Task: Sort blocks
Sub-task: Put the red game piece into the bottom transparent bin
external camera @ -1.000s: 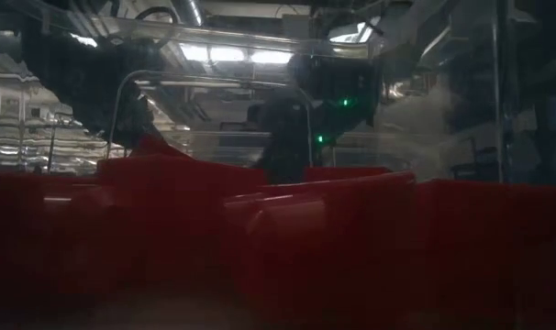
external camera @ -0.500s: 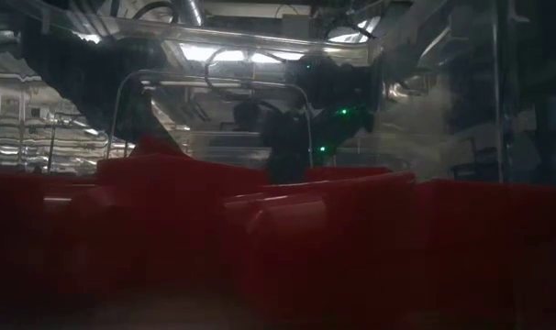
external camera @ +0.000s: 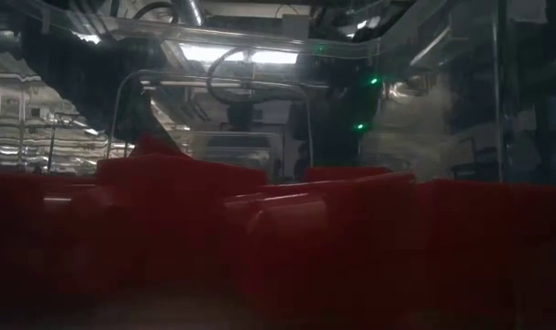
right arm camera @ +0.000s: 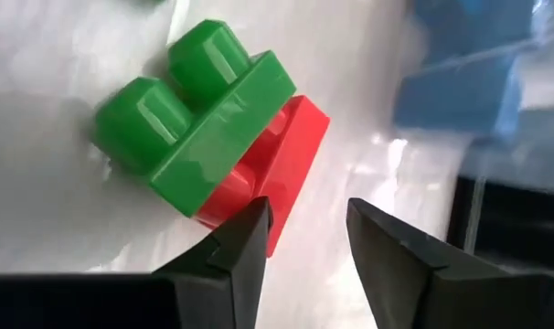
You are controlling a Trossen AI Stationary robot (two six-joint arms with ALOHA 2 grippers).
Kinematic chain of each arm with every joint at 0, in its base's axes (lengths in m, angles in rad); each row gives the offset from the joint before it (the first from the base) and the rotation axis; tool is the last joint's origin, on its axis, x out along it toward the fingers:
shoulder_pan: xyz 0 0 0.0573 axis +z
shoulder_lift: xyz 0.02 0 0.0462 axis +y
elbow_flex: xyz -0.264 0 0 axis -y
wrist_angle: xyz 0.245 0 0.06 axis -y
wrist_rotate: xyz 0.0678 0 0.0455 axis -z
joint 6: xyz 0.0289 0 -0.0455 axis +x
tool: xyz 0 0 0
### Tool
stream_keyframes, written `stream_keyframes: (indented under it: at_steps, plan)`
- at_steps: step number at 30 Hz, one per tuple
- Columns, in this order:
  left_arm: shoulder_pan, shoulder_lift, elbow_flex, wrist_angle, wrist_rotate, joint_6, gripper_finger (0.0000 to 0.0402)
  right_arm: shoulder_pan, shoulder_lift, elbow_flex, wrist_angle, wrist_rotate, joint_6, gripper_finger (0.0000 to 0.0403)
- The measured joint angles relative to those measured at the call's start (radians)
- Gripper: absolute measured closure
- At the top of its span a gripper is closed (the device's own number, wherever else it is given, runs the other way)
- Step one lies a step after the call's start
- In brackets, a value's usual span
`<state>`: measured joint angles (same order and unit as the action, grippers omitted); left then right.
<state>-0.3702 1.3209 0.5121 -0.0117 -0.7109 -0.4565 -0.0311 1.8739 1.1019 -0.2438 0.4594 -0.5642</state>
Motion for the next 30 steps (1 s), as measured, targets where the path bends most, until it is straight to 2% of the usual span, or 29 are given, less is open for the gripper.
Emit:
stream_keyframes:
  at_steps: [8,12,20,30]
  plan:
    - [0.000,0.000,0.000,0.002,0.000,-0.007,0.0204,0.053,-0.103,-0.008,-0.216,-0.038,0.211,0.0246]
    - [0.000,0.000,0.000,0.002,0.000,-0.008,0.0204,0.048,-0.160,-0.005,-0.185,-0.089,0.277,0.0246]
    - [-0.003,0.000,0.000,0.002,0.000,-0.008,0.0204,0.037,-0.126,-0.006,-0.184,-0.193,0.411,0.0246]
    - [-0.003,0.000,0.000,0.002,0.001,-0.008,0.0204,0.024,-0.101,-0.005,-0.154,-0.130,0.463,0.0246]
